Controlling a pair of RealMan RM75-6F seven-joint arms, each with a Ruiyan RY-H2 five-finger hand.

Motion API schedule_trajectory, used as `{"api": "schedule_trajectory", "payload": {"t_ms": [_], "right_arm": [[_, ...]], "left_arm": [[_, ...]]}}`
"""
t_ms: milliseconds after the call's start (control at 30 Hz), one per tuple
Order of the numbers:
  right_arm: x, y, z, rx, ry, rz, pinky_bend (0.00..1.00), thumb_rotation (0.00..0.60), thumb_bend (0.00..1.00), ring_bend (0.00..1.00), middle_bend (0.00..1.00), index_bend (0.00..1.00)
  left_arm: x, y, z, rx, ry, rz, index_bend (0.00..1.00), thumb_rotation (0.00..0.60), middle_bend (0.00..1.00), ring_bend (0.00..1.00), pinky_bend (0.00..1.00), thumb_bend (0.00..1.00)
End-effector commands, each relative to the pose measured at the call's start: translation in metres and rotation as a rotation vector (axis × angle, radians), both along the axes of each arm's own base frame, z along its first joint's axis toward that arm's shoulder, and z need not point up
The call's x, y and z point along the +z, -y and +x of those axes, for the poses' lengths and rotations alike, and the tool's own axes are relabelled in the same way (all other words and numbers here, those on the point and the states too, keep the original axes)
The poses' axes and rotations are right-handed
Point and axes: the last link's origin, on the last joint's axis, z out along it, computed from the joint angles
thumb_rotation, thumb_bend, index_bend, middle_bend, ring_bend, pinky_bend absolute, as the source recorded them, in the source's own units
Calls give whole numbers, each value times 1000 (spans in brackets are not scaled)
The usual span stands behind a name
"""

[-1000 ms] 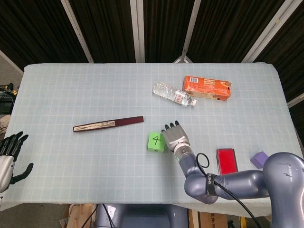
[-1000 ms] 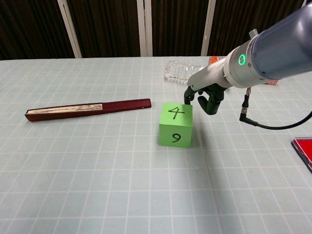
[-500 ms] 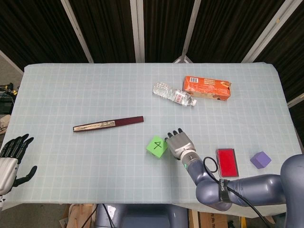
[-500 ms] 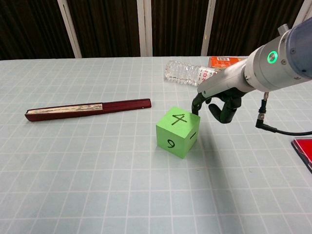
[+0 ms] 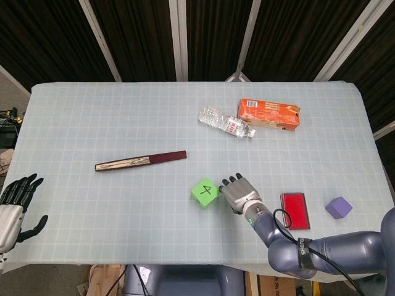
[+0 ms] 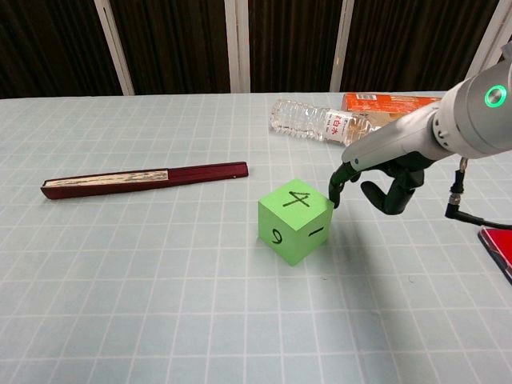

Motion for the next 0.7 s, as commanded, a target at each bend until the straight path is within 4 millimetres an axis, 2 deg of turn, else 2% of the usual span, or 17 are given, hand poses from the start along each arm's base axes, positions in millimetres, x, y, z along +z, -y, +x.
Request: {"api": "schedule_trajectory", "payload": {"t_ms": [33,700], "right_arm": [[0,-7,-1,1,11,34,0,600,942,88,119,215],[-14,-40,16,9,82,218,0,600,942,97,132,215]], "left_arm": [[0,0,0,0,0,0,79,600,0,0,41,438],[2,0,0,-1,5,2,79,600,0,0,41,438]]}}
